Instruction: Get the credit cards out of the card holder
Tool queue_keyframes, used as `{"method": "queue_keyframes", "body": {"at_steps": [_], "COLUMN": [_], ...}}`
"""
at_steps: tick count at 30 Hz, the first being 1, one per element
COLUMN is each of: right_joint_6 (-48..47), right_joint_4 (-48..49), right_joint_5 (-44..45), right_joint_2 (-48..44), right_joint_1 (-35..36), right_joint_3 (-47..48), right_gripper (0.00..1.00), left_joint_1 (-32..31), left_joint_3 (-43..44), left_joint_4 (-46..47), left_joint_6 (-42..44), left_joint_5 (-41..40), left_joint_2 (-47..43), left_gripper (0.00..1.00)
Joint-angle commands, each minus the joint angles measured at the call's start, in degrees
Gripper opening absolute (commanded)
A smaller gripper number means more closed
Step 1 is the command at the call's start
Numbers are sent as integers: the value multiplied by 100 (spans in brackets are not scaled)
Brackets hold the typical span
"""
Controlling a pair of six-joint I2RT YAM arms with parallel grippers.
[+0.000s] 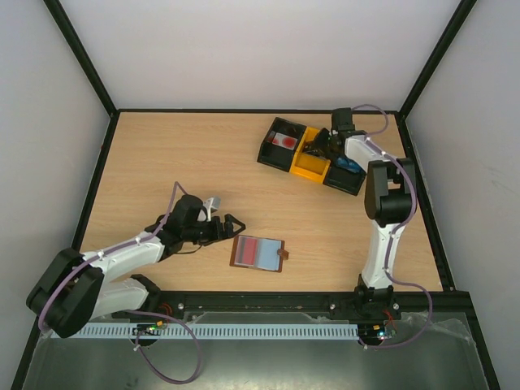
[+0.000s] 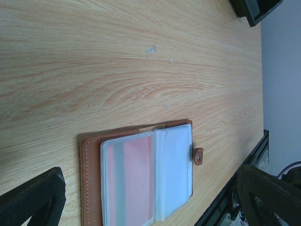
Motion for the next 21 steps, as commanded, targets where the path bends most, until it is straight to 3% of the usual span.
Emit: {"method": "queue_keyframes", "body": {"at_steps": [1,8,21], "right_joint_6": [82,279,221], "right_joint_4": [-345,-385,14], "right_joint_5": [281,416,174], "right_joint_2": [-538,-971,-2157], "right_joint_1": [-54,-48,371], "right_joint_3": [145,-191,-1674], "right_gripper": [32,36,39], "left_joint_1": [21,21,4], "left_joint_3": [-149,-217,-547], "left_joint_4": [226,280,949], "left_joint_6": [-24,115,-114], "left_joint_5": [174,196,513], "left_joint_2": [66,167,605], "left_gripper": [100,100,99]}}
